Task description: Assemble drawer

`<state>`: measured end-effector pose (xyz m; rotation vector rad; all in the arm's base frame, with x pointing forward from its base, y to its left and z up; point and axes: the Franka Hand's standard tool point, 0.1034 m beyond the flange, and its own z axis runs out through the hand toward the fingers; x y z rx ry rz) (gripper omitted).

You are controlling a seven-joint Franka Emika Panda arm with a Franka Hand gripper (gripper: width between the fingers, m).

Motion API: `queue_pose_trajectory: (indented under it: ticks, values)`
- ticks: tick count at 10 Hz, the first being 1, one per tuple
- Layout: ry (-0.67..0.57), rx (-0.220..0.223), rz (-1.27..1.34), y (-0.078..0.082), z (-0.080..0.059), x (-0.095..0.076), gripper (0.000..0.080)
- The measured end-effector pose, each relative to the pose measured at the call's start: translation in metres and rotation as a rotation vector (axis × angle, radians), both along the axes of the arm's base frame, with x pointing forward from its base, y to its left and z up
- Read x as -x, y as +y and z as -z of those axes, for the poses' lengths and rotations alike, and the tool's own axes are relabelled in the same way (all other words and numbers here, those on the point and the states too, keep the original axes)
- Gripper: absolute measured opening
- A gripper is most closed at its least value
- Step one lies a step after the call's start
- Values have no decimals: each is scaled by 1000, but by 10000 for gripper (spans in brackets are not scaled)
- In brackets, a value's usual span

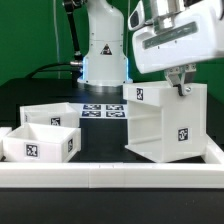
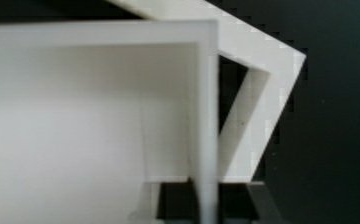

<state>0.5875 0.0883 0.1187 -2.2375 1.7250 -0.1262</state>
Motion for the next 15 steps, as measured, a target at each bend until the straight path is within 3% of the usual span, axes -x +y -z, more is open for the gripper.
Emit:
queue_pose_trajectory:
  ticks: [4, 10, 15]
  values:
    - [42, -99, 244, 3, -1, -5, 44]
    - [32, -118, 242, 5, 3, -41, 44]
    - [43, -123, 244, 7, 4, -53, 44]
